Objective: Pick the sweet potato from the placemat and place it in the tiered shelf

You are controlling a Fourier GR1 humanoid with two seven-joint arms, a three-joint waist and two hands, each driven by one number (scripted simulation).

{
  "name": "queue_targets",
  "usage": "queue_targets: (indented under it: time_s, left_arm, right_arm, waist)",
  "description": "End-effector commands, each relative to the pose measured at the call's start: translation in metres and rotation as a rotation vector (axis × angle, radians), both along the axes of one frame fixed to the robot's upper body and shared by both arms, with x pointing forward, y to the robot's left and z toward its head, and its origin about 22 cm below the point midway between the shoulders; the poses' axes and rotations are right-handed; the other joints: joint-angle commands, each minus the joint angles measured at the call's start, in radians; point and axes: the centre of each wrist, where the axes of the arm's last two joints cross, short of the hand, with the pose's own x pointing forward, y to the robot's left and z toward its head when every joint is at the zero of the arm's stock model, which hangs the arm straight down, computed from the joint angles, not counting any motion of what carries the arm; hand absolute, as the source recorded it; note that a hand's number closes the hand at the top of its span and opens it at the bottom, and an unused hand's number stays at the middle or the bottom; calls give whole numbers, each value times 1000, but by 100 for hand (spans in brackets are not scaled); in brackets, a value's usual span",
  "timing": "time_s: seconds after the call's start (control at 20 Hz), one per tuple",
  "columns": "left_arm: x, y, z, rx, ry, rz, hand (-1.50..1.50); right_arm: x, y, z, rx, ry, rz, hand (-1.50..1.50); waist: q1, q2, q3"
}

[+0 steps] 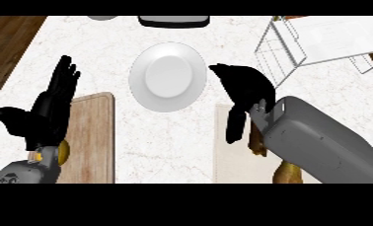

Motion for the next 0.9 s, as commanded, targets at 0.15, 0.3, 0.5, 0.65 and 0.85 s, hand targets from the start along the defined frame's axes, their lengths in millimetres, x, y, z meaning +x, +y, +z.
queue_targets:
  time_s: [0.15,0.3,0.5,0.65,0.85]
  left_arm:
    - [2,8,7,15,-10,-1,0]
    - [-9,6,4,-3,6,-5,0]
    - [-8,2,-11,15,6,12,0]
    - [-1,0,5,-9,0,-6,0]
    - [-5,12,7,-9,9,3,0]
  right_arm:
    - [-6,57,-18,-399,30,-35,-150]
    - [-12,63,-43,-409,61,-56,-150]
    - [-8,61,-66,-546,48,-27,-150]
    - [-3,62,-75,-668,35,-45,-150]
    - [9,43,-90,-764,87,-97,-150]
  waist:
    - [6,3,1]
    - [-2,1,3]
    - [-10,6,3]
    - [-14,4,3]
    - [-15,2,3]
